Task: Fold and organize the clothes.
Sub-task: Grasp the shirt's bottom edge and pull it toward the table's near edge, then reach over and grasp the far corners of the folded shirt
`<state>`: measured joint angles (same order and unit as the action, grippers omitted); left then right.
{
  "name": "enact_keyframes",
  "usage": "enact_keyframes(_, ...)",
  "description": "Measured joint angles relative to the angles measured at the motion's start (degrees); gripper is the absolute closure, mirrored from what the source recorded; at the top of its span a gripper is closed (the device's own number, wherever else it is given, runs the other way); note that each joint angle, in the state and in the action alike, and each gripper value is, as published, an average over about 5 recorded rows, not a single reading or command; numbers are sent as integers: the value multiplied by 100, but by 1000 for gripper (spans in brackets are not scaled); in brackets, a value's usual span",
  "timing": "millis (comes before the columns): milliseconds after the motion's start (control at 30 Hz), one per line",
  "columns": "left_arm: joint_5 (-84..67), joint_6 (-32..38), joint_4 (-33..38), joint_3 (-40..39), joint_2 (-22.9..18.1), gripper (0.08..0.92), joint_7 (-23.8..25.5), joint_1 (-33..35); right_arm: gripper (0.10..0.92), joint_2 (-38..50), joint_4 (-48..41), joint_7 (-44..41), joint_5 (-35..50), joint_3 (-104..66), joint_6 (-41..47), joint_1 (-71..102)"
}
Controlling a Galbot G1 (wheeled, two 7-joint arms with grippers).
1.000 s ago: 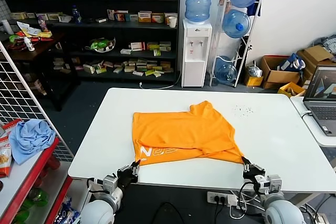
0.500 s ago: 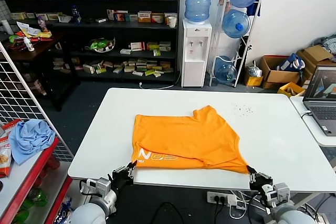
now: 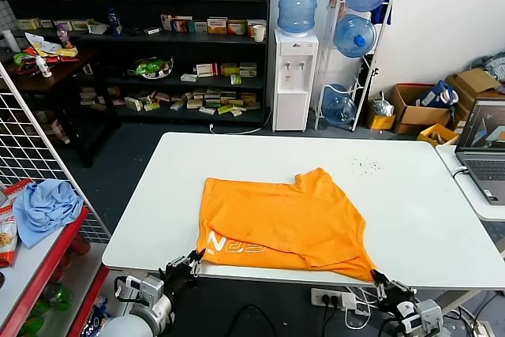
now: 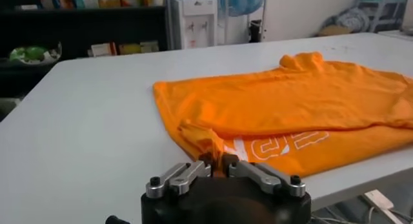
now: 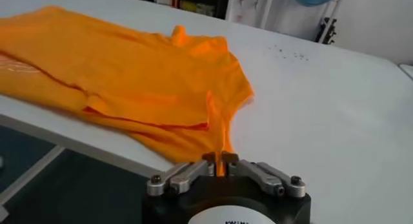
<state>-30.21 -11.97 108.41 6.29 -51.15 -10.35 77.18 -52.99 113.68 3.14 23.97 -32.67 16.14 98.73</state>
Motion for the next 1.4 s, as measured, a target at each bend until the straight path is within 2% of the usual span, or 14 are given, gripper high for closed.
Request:
enact_keyframes(367, 131, -80, -59, 68, -56, 421, -143, -230, 397, 216, 181, 138, 384, -226, -109, -236)
enact_keyframes(533, 90, -23, -206, -6, -143, 282, -118, -517, 257, 356, -81, 130, 693, -139, -143, -775)
enact_keyframes(633, 33, 49, -390, -99, -211, 211, -63, -823, 212, 432, -380, 77, 913, -8, -115, -1226)
enact_keyframes(700, -19, 85, -567, -193, -264, 186, -38, -1086, 206, 463, -623, 20, 1062, 112, -69, -1573)
enact_keyframes(967, -355, 47, -1606, -747, -593, 177, 7, -2360, 203, 434, -1855, -417, 1412, 754, 297, -3152)
enact_keyframes(1400, -592, -392, -3611, -1264, -1374, 177, 98, -4134, 203, -205, -3863, -1158, 1146, 1492, 474, -5192)
